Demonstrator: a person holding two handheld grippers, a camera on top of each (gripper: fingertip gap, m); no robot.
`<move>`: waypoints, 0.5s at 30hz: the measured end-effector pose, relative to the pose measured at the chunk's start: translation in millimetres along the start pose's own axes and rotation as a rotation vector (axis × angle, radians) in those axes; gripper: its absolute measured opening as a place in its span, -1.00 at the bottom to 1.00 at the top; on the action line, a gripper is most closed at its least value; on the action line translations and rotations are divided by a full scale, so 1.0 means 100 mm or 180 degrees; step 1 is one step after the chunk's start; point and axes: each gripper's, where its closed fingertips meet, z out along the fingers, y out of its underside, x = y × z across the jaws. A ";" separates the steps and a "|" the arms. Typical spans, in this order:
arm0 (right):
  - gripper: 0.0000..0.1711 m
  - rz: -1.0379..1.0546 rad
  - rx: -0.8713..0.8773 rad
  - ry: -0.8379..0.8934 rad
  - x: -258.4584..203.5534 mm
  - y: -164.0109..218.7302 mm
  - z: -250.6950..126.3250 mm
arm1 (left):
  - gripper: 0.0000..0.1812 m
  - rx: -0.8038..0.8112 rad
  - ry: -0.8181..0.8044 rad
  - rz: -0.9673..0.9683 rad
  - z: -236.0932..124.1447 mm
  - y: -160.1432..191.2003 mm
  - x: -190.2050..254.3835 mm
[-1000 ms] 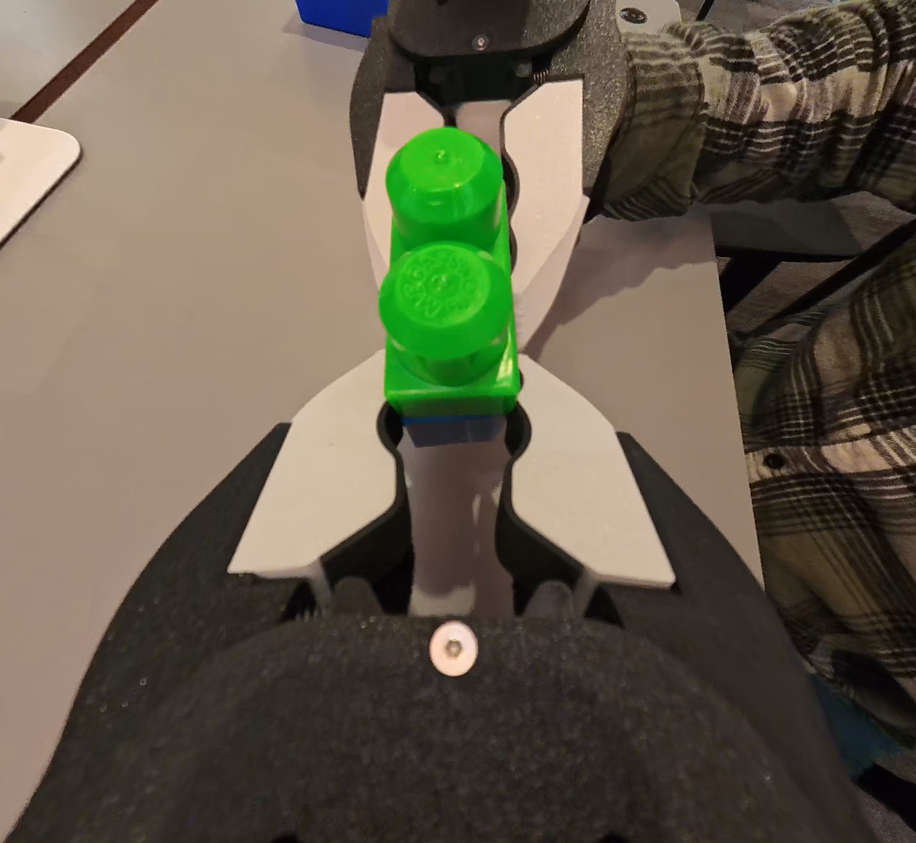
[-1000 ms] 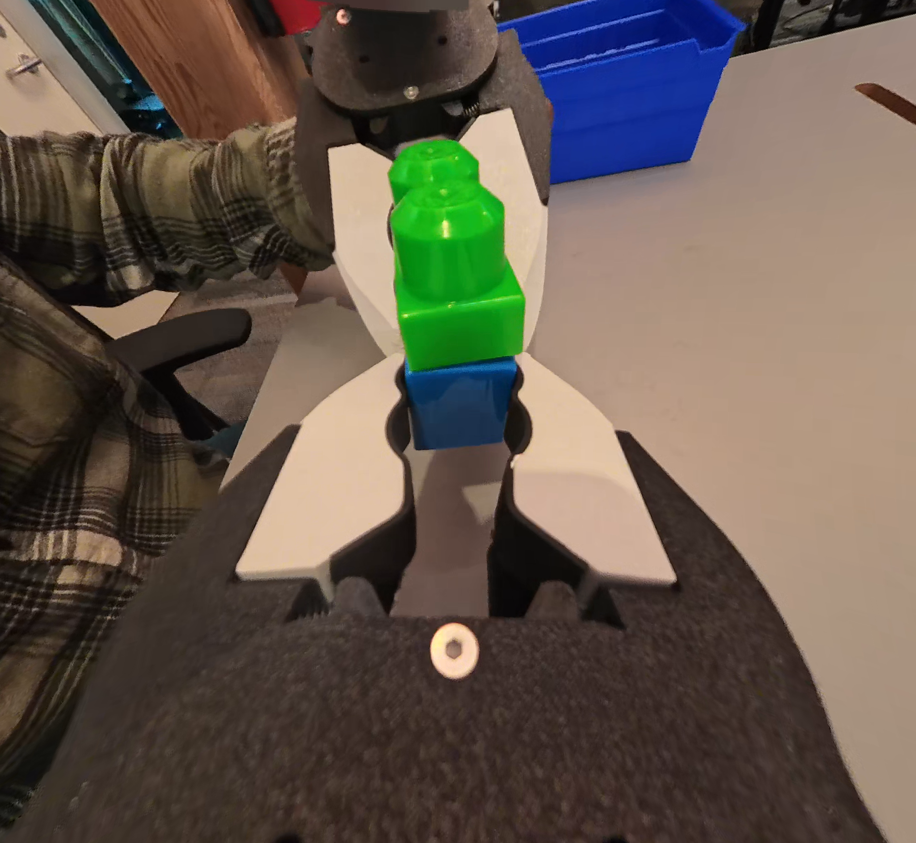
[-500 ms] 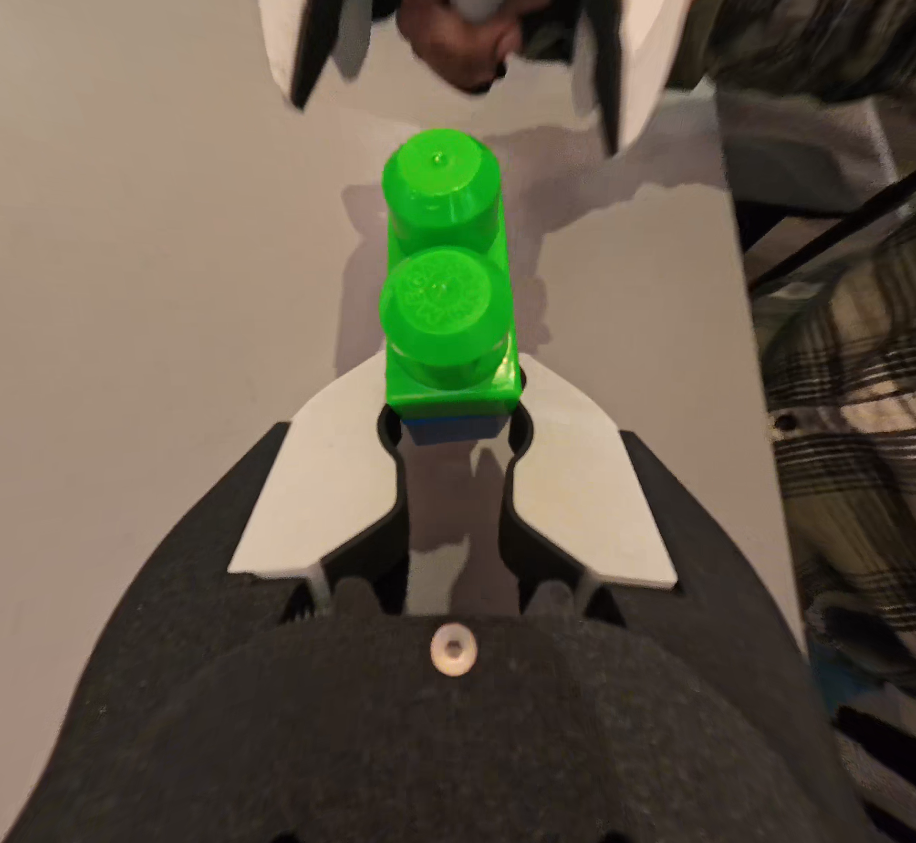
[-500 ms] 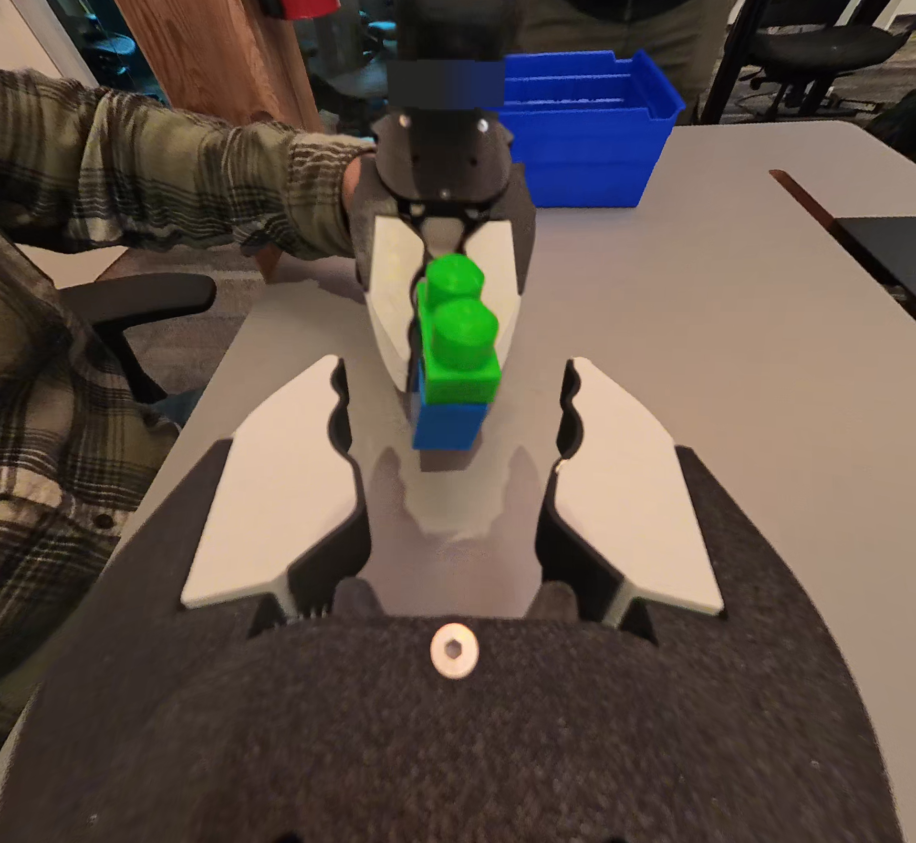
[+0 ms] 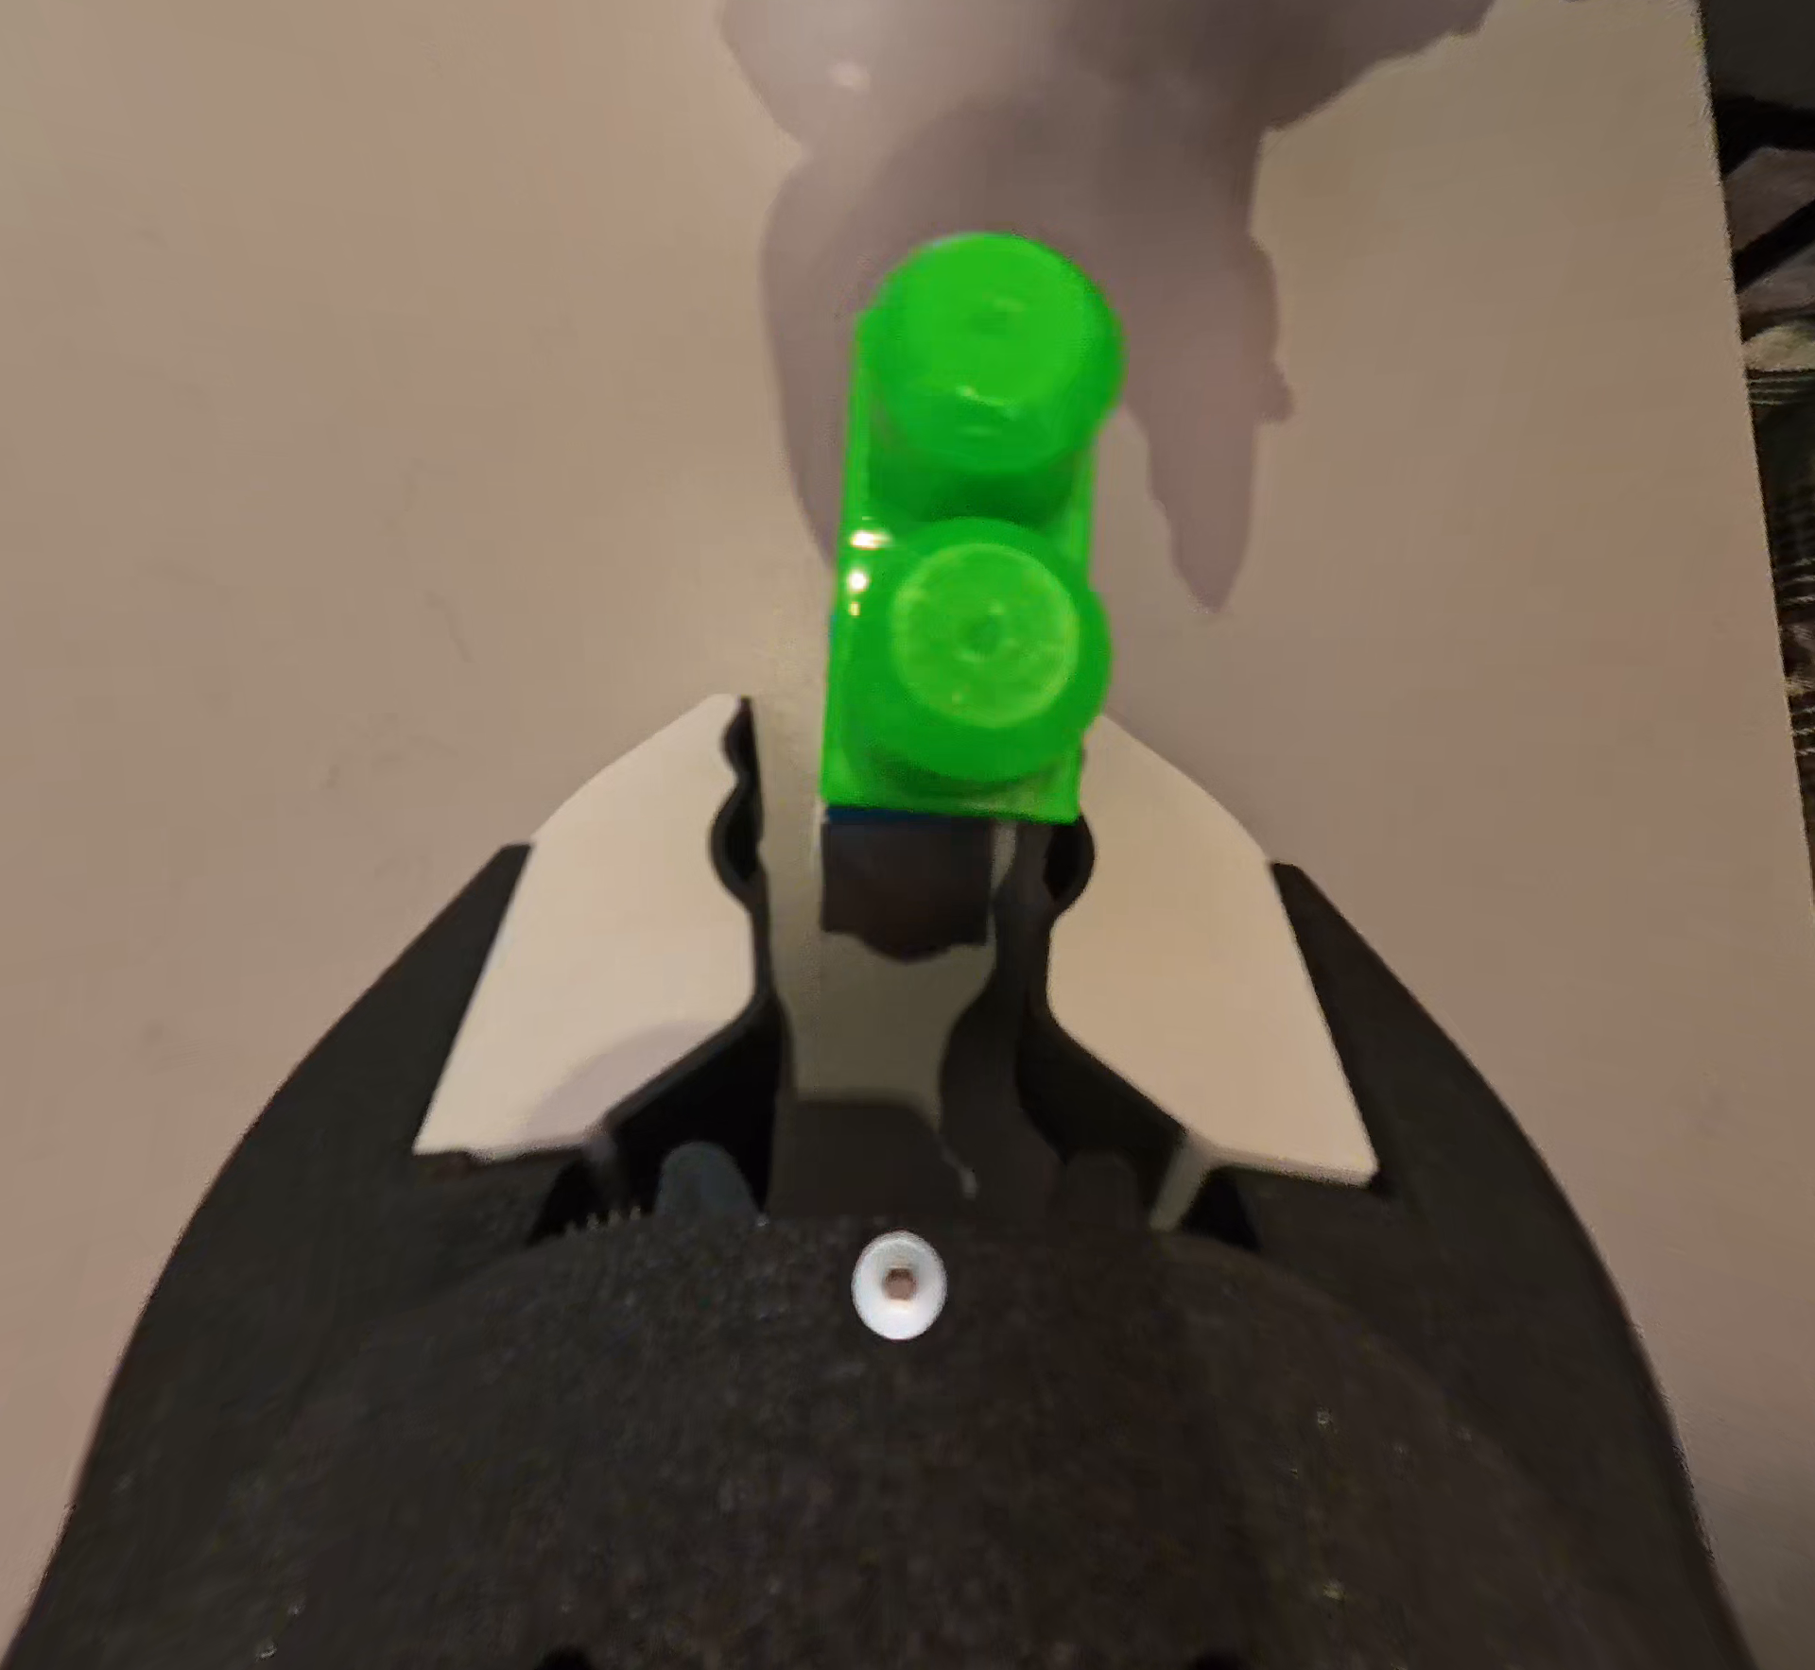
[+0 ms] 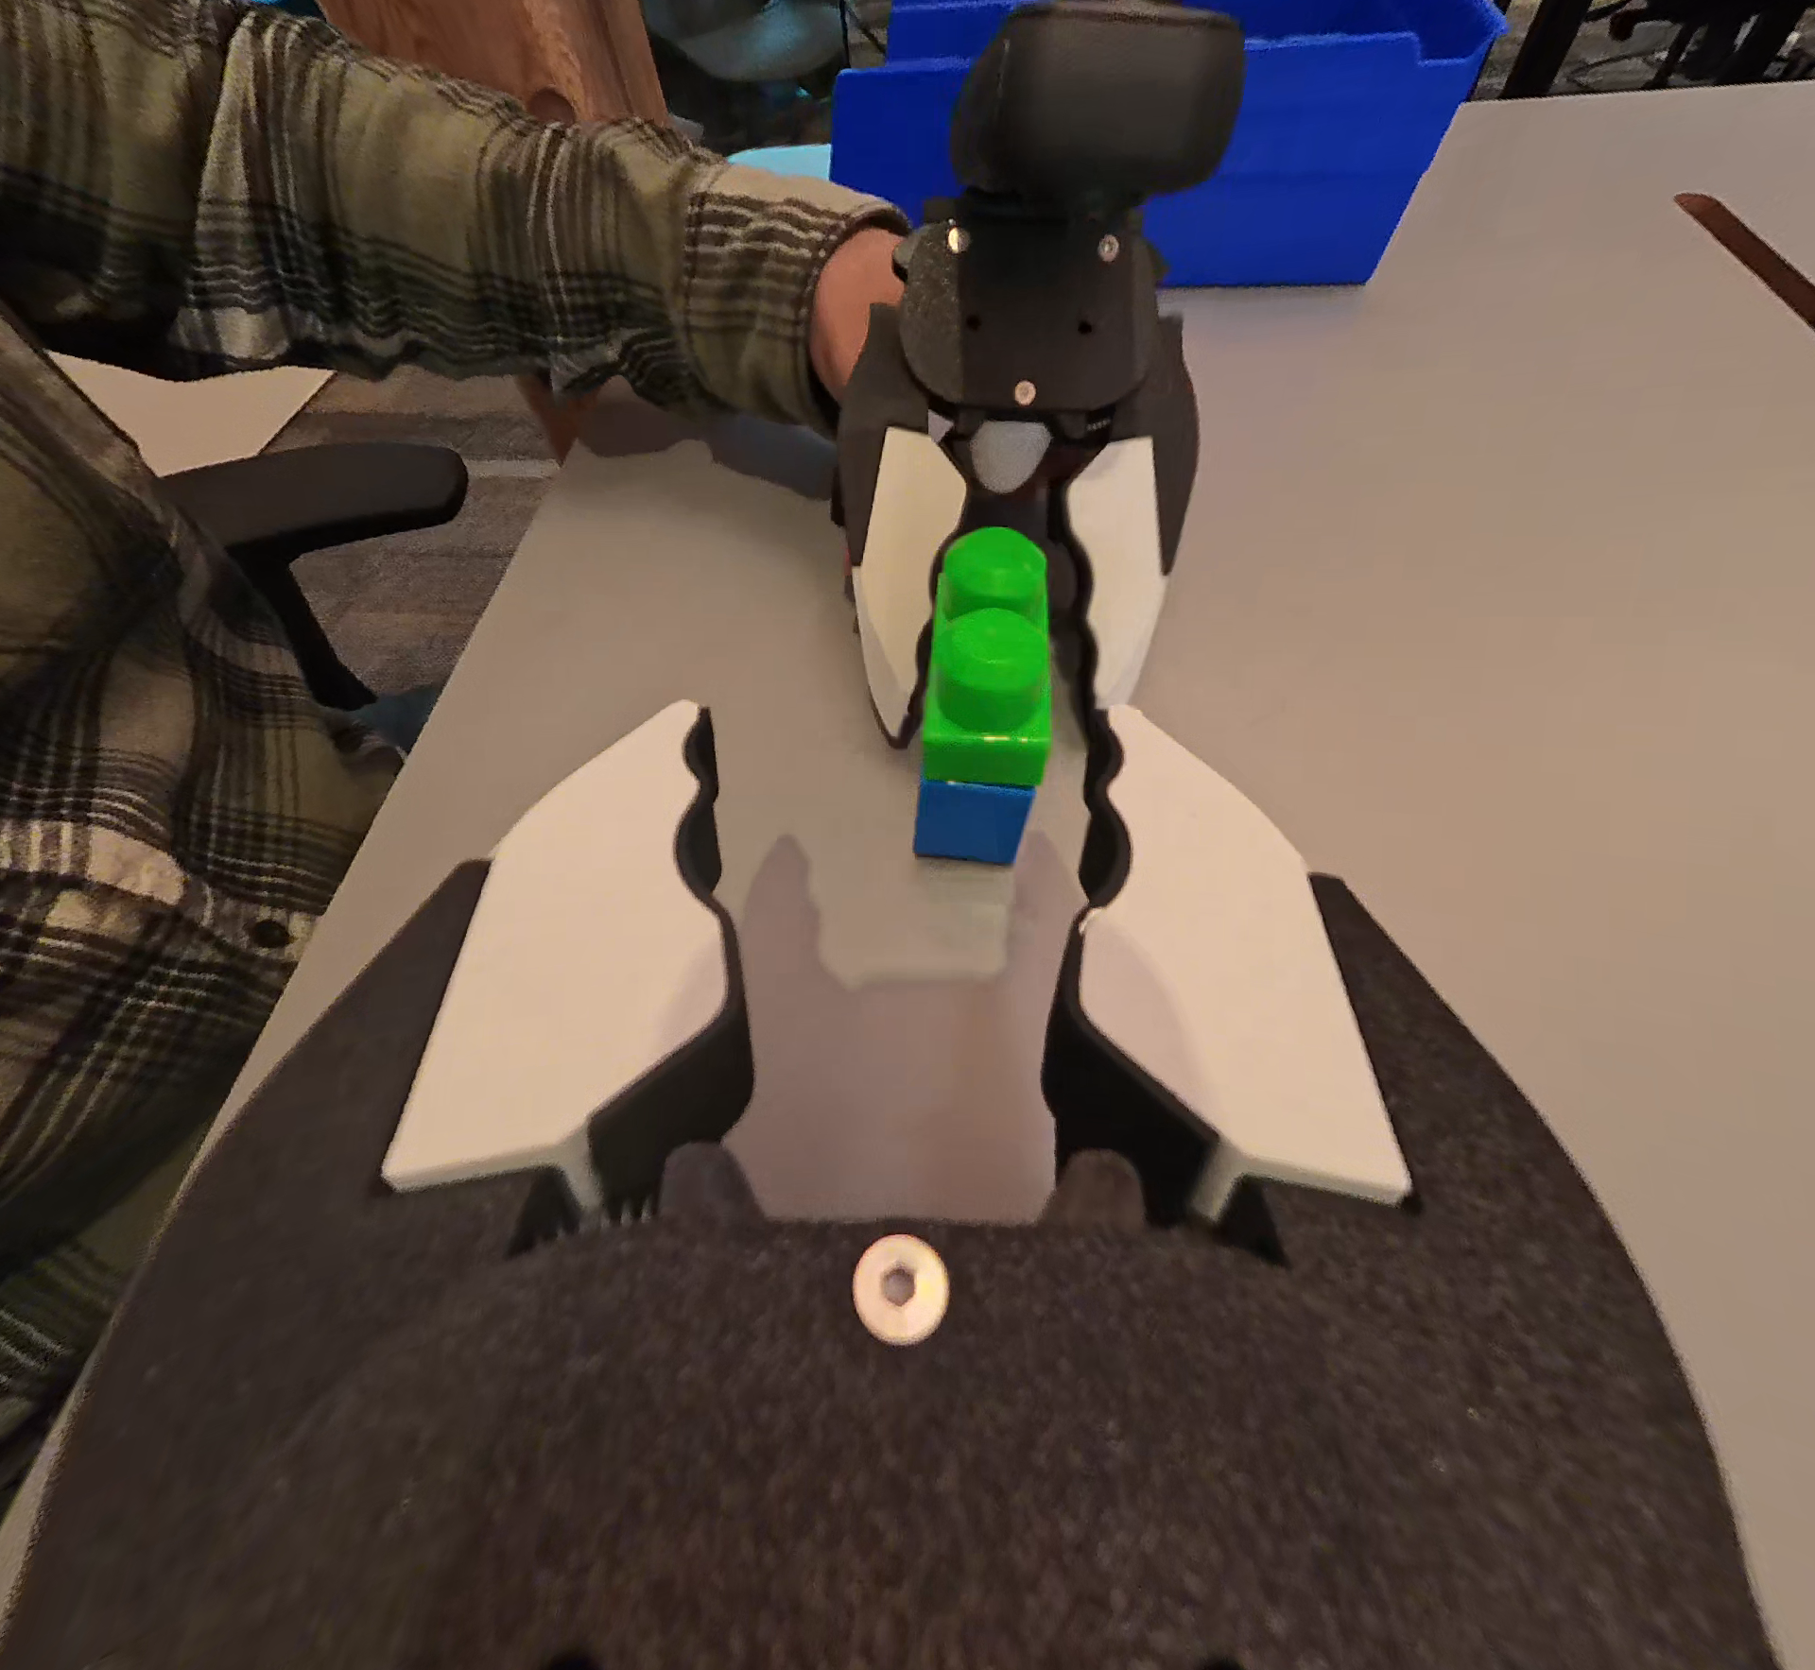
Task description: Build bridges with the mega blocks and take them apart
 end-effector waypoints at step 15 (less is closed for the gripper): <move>-0.06 0.0221 -0.0143 0.0396 -0.06 0.29 -0.06 | 0.29 -0.0307 -0.0622 0.0828 -0.16 -0.36 0.13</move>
